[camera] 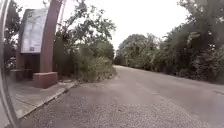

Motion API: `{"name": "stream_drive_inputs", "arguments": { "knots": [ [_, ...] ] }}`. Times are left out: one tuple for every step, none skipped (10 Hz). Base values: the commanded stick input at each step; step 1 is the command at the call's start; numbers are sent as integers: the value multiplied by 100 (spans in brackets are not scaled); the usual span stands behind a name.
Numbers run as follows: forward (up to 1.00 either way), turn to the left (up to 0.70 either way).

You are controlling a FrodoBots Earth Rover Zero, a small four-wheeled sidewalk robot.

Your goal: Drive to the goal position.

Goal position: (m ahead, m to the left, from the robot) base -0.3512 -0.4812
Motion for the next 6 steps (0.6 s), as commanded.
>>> {"name": "stream_drive_inputs", "arguments": {
  "knots": [
    [4, 0],
    [4, 0],
    [4, 0],
    [4, 0],
    [4, 0],
    [4, 0]
  ]
}}
